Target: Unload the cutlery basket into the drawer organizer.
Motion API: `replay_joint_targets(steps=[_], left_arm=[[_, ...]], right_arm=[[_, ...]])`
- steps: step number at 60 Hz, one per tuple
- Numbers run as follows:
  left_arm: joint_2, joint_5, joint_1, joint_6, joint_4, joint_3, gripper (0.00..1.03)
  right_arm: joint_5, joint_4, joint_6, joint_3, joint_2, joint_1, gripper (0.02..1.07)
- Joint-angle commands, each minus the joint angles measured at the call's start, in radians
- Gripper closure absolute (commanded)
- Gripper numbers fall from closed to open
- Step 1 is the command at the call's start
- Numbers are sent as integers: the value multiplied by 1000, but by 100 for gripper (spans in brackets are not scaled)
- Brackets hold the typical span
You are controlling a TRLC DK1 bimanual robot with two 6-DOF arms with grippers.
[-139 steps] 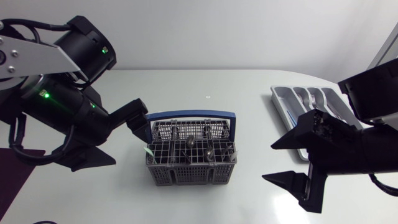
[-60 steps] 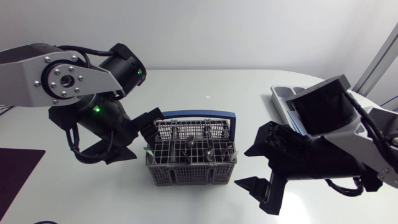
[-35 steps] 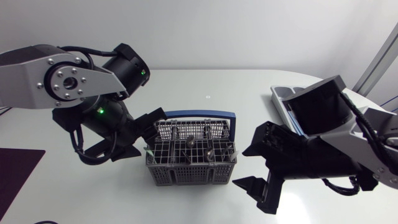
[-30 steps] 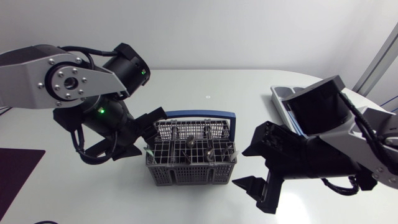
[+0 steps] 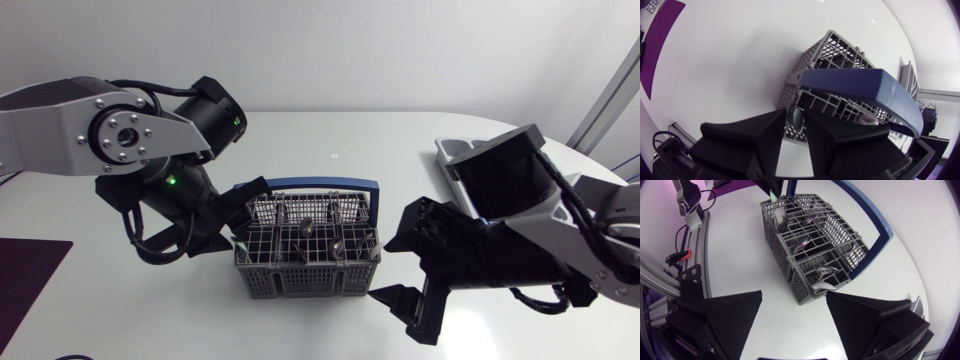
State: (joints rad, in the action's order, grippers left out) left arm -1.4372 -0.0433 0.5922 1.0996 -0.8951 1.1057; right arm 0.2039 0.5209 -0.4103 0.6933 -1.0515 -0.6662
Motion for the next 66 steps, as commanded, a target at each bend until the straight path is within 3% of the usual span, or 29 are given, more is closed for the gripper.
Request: replay_joint_targets(steps=[1,13,37,45,66], left_arm=[[-14,-9,9,-1,1,9,75],[-12,-9,8,-6,1,14,83],[-3,5,0,-9,2,19,84],[-6,13,-8,-14,2,23,92],[9,13,-9,-18,2,23,98]], right_arm=[[-9,-12,30,-35,-16,-7,14],[-11,-13,34,-38,-21,-15,14],[-34,-35,36,-55,-27,-29,14],[-34,-35,34,-60,-27,-29,14],[-37,-39,34,-64,-27,-29,14]])
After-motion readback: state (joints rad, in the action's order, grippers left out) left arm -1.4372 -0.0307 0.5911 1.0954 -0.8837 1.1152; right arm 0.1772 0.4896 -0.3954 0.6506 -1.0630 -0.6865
